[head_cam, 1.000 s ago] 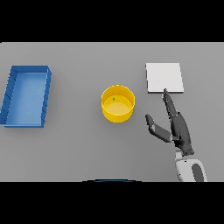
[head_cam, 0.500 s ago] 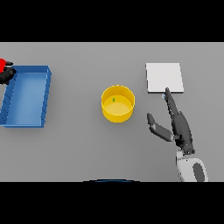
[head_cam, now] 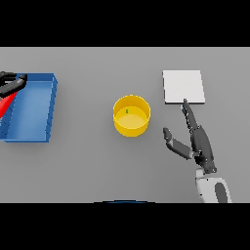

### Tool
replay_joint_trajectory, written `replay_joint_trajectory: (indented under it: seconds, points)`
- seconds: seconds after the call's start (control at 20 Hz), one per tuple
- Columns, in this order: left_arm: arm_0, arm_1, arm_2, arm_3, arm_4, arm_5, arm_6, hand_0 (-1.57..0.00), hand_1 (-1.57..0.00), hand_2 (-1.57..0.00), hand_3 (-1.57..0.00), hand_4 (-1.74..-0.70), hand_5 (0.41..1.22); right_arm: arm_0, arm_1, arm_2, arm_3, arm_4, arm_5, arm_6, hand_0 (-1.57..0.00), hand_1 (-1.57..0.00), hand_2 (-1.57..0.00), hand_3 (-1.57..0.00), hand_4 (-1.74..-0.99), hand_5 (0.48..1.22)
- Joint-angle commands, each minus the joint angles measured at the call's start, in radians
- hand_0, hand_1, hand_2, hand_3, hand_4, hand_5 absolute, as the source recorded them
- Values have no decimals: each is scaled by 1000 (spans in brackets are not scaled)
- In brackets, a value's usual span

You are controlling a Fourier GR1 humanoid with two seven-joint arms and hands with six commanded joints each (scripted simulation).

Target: Pick up the red beaker and tilt it to pour out 1 green nut into yellow bowl. Pick up the yellow bowl and place it on the metallic measuring scale.

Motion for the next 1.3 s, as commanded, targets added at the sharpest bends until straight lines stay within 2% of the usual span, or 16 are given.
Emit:
replay_joint_trajectory:
  seconds: [0.0,0.15,0.25,0.35,0.45,0.5,0.6,0.7,0.9,0.95,1.25]
  points:
    - [-15,4,-12,10,-10,-14,19,-307,-281,-267,-276,-843,632,-4,-4,-3,1,1,-1,10,1,1,1,1,-1155,670]
    - [-13,5,-37,25,-55,4,14,-157,-143,-136,-141,-801,627,-3,-9,1,0,26,-16,4,1,1,1,1,-1158,665]
    - [-9,-1,-39,26,-64,21,-22,-100,-91,-87,-90,-783,631,-4,-7,3,1,36,-23,8,1,1,1,1,-1154,657]
    - [-17,-7,-32,16,-60,39,-42,-64,-58,-55,-57,-778,633,-19,-12,20,-7,87,-40,78,1,1,1,1,-1131,631]
    - [-5,-17,-15,3,-39,52,-82,-40,-37,-35,-36,-784,644,-44,-32,54,1,122,-10,69,1,1,1,1,-1087,649]
    - [-2,-22,-10,-12,-29,55,-89,-32,-29,-28,-29,-786,652,-68,-61,61,5,130,19,56,1,1,1,1,-1080,662]
    - [6,-30,-6,-26,-14,53,-98,-20,-18,-17,-18,-798,661,-133,-130,94,11,199,70,101,1,1,1,1,-1103,662]
    - [9,-46,-15,-36,-15,60,-79,-13,-11,-11,-11,-800,673,-187,-198,127,33,280,107,124,1,1,1,1,-1128,637]
    - [8,-50,-16,-42,-15,62,-60,-5,-4,-4,-4,-809,688,-331,-289,234,77,437,188,104,1,1,1,1,-1150,630]
    - [4,-53,-16,-44,-11,61,-57,-3,-3,-3,-3,-811,688,-369,-309,256,96,459,214,81,1,1,1,1,-1152,632]
    - [23,-35,-6,-45,-2,39,-84,0,0,0,0,-805,692,-541,-342,373,241,573,291,0,1,1,1,1,-1156,642]
